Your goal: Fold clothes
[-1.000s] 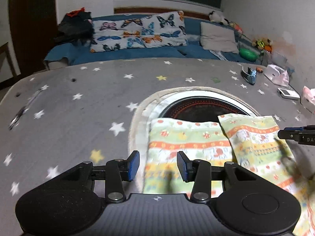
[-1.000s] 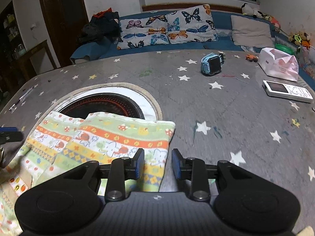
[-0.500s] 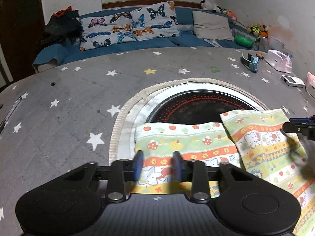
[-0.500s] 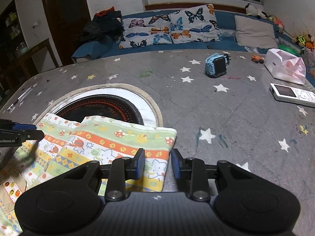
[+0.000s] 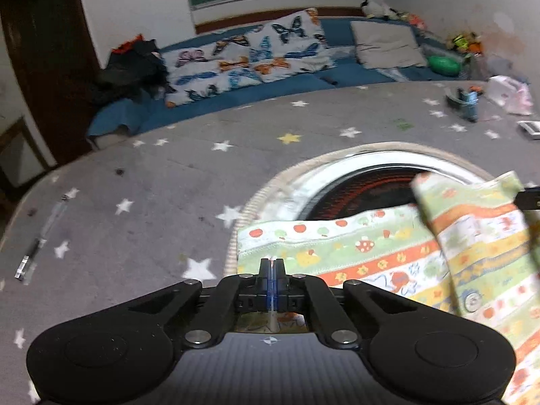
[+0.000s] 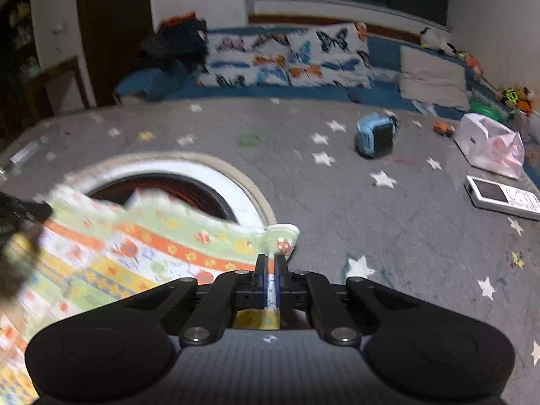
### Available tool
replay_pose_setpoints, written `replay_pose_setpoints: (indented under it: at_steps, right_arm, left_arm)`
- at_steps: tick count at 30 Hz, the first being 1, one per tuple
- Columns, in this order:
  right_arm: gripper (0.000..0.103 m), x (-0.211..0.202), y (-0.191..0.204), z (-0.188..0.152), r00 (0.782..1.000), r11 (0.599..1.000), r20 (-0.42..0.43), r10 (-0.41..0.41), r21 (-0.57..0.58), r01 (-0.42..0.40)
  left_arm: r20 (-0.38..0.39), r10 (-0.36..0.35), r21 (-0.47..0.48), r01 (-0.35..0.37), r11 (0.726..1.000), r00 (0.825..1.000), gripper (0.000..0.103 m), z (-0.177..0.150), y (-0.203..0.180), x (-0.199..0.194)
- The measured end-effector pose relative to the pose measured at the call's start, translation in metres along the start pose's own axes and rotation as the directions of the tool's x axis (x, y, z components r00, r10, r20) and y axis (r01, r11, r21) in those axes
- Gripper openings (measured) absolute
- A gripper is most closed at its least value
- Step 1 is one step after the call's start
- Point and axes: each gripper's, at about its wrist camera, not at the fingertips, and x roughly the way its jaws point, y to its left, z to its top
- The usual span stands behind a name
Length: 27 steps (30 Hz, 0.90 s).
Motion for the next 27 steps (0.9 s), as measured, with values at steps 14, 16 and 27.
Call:
replay_pose_setpoints:
  at_steps: [14,16,27]
  right_arm:
    - [0.017,-0.016,0.059,0.009,0.973,0.967,0.026,0.231,-0.112,-0.227]
    - [0.017,-0.007,0.073,0.010,0.971,0.962,0.014,0.238,-0.140,-0.234]
    - [0.024,0.018,0.051,0.012,0.995,0.990,-0.018,0.102,-0.093,-0.103]
  left_arm:
    - [0.015,-0.115,-0.020,0.116,0.993,0.993,0.005,-0.006,-0.010,-0.025]
    - [0.000,-0.099,-0.017,0.099,0.995,0.995,0.005,-0.008,-0.011,-0.020]
    - [-0.008,-0.039,-0.050,0.038,0.998,0.999,0.005,-0.007,0.005,-0.006]
